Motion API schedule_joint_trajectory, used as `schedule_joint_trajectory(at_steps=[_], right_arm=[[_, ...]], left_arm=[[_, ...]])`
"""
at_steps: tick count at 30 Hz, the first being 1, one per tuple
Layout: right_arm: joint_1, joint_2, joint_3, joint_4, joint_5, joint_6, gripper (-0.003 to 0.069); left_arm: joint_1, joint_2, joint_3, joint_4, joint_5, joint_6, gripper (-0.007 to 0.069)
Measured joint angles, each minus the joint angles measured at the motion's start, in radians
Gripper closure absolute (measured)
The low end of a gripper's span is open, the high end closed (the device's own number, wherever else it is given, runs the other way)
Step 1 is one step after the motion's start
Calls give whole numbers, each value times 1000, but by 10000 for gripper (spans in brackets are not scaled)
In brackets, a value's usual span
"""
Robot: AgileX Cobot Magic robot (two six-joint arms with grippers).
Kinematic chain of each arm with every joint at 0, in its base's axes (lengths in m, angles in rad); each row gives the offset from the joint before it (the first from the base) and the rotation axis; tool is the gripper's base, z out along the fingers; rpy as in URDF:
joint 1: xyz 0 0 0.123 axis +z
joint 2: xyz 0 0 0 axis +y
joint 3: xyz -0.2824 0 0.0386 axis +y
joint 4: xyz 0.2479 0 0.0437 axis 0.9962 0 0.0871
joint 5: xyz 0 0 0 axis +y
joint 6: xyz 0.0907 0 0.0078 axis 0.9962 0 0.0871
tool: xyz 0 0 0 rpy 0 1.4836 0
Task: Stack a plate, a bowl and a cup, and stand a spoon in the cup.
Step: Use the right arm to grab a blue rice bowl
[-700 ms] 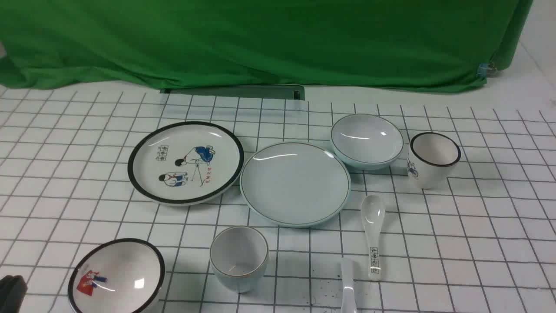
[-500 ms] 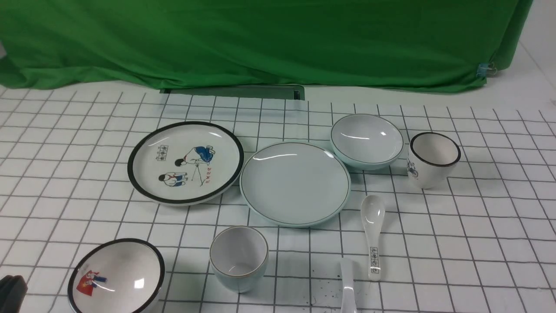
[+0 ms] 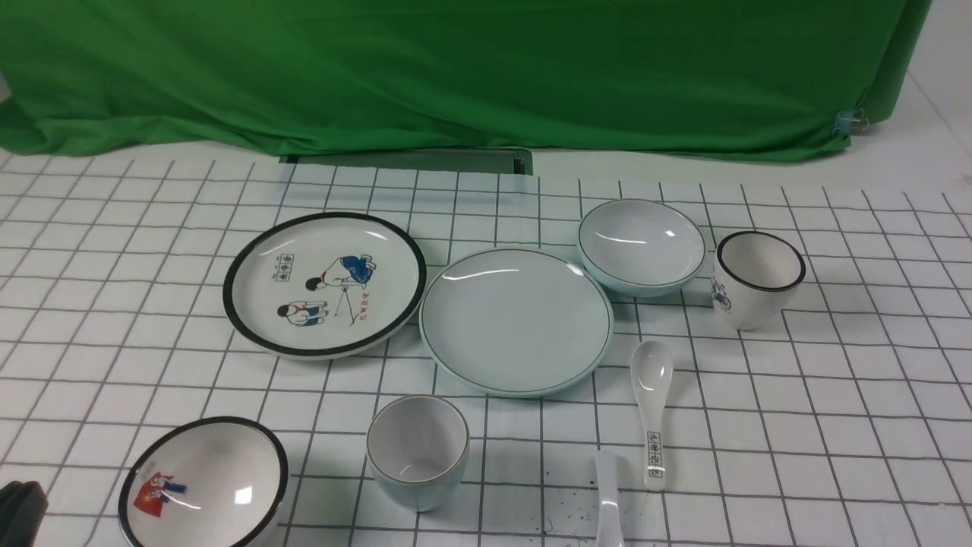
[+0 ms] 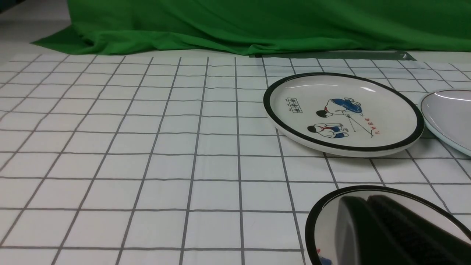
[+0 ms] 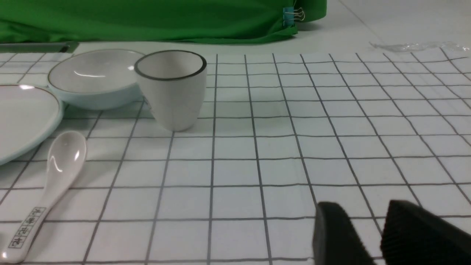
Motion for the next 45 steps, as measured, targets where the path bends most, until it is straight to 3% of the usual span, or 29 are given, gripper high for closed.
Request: schedule_joint_trajectory(at_steps=[20, 33, 38, 41, 42, 43, 44, 45], right_arm=[[0, 0, 0, -2, 0, 3, 416], [0, 0, 0, -1, 0, 117, 416], [0, 0, 0, -1, 0, 185, 416], [0, 0, 0, 10, -1, 388, 416], [0, 0, 0, 14, -1, 423, 416], [0, 0, 0, 25, -2, 517, 416], [0, 0, 0, 40, -3, 698, 416], [0, 0, 0, 43, -3, 755, 416]], left_arm=[[0, 0, 0, 44, 0, 1, 652], [0, 0, 0, 65, -3, 42, 652], [0, 0, 0, -123, -72, -33, 652], [0, 0, 0, -493, -137, -260, 652], [0, 0, 0, -537, -140, -272, 652], [0, 0, 0, -634, -146, -324, 652], [0, 0, 0, -730, -151, -374, 652], [0, 0, 0, -749, -152, -379, 652]])
